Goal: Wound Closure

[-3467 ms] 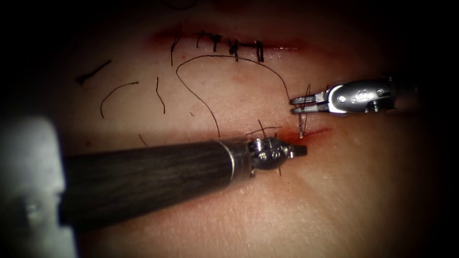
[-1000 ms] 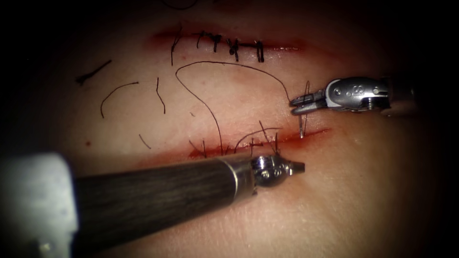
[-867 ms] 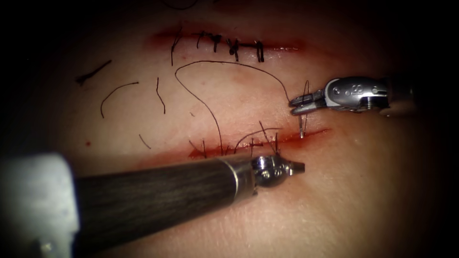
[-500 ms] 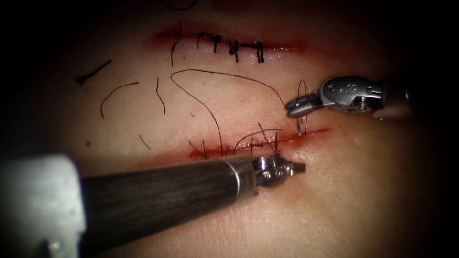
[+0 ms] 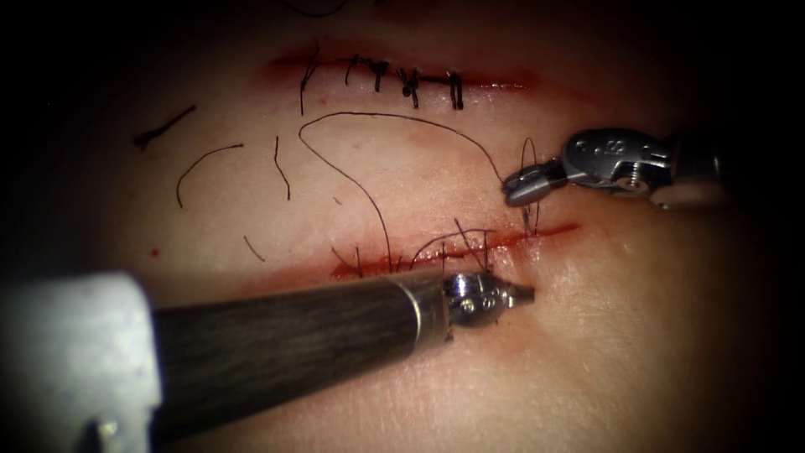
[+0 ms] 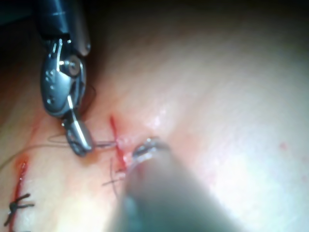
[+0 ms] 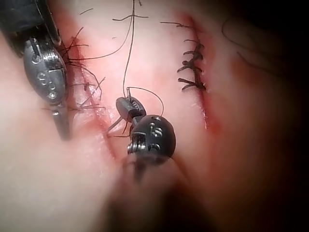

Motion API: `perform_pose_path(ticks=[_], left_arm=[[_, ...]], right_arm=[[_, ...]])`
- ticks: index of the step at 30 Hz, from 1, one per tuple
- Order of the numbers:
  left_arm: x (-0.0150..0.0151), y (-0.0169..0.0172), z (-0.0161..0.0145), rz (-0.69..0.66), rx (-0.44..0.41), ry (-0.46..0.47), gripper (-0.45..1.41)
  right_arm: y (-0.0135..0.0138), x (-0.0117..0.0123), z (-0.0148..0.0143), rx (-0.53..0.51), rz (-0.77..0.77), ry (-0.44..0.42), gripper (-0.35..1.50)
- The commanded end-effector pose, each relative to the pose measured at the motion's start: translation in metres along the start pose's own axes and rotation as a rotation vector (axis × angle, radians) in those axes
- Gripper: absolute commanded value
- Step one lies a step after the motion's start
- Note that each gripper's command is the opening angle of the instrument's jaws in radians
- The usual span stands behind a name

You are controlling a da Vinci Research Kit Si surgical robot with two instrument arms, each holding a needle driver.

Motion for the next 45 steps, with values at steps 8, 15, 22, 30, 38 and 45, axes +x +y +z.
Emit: perform_pose_path(ticks=[8, 15, 22, 30, 38, 45], left_arm=[[-0.0002, 0.0001, 0.001, -0.005, -0.003, -0.001, -0.33], [-0.0003, 0.0, 0.001, -0.004, -0.004, -0.001, -0.33], [-0.0003, 0.0, 0.001, -0.004, -0.005, -0.003, -0.33], [-0.0004, 0.0, 0.001, -0.004, -0.005, -0.004, -0.33], [-0.0003, 0.0, 0.001, -0.004, -0.006, -0.006, -0.35], [-0.0003, 0.0001, 0.001, -0.004, -0.006, -0.006, -0.35]], right_arm=[[0.0002, 0.0, 0.0009, 0.001, -0.001, 0.003, -0.35], [-0.0007, -0.0001, 0.0012, 0.038, 0.068, -0.015, -0.35], [-0.0011, 0.0006, 0.001, 0.067, 0.218, -0.031, -0.35], [-0.0002, 0.001, 0.0014, 0.073, 0.456, -0.074, -0.35], [0.0002, 0.0006, 0.0019, 0.141, 0.755, -0.131, -0.35], [-0.0004, -0.0005, 0.0027, 0.128, 0.896, -0.172, -0.35]])
